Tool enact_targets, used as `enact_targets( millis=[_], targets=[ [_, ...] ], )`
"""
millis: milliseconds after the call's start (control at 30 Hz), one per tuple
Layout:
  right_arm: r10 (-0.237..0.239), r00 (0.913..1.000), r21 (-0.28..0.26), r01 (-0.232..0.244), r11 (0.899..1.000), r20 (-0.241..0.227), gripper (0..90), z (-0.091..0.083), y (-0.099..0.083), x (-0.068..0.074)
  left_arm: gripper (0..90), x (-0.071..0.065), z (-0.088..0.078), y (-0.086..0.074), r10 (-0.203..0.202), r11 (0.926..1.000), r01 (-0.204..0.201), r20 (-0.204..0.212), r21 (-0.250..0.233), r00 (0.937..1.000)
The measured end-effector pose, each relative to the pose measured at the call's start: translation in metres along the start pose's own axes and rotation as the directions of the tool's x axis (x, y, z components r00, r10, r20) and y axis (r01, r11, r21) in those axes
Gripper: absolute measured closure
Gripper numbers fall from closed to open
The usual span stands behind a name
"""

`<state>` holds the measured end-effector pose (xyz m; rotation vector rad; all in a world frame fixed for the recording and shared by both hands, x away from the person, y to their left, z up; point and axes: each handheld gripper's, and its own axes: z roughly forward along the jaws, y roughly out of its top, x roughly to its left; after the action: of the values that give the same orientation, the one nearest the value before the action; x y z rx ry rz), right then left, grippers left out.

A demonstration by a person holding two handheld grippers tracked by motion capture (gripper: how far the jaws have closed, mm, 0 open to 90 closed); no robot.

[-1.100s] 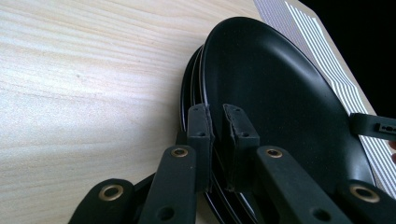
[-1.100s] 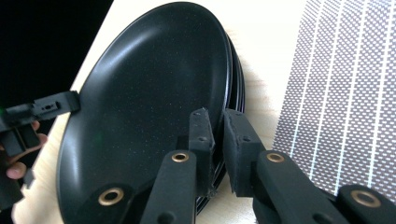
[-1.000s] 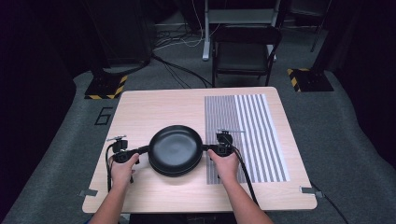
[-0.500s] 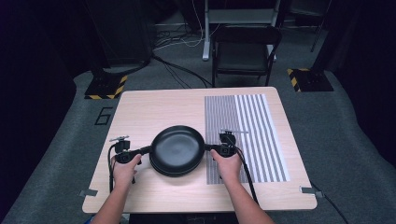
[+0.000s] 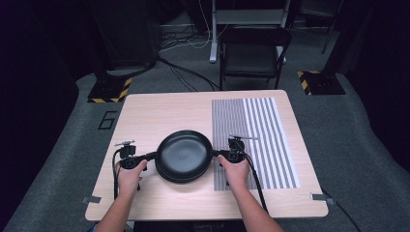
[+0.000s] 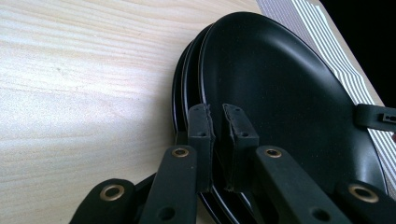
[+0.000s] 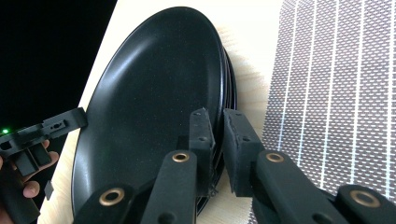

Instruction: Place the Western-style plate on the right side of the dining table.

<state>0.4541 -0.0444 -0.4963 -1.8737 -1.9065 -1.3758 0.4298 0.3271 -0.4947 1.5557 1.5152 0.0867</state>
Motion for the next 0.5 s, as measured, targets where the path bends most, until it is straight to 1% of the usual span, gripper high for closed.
enact_targets(
  millis=[133,200,333,400,500],
  targets=[
    [0.0,1.0,0.002,0.0,1.0,-0.002,82.3,0.0005,0.0004,-0.0004,83.2,0.0019,-0.0005,0.0003,-0.003,1.0,0.003,0.006,0.003,1.0],
    [0.006,1.0,0.003,-0.006,1.0,-0.004,82.4,0.0015,0.0002,-0.0004,83.2,0.0022,-0.0013,0.0004,-0.015,0.9999,0.015,0.009,0.006,0.9998],
    [0.007,0.9999,0.002,-0.007,1.0,-0.008,82.7,0.0018,0.0005,-0.0009,83.1,0.001,-0.0014,0.0014,-0.006,0.9999,0.006,0.001,0.013,1.0],
    [0.028,0.9994,0.005,-0.027,1.0,-0.019,83.0,0.0017,0.001,-0.0024,83.2,0.0018,-0.0011,0.0018,-0.009,0.9999,0.009,0.004,0.012,1.0],
    [0.033,0.9991,0.003,-0.033,0.999,-0.028,83.1,0.0021,0.0013,-0.0033,83.3,0.0035,-0.0017,0.0018,-0.014,0.9998,0.013,0.01,0.016,0.9999]
  ],
)
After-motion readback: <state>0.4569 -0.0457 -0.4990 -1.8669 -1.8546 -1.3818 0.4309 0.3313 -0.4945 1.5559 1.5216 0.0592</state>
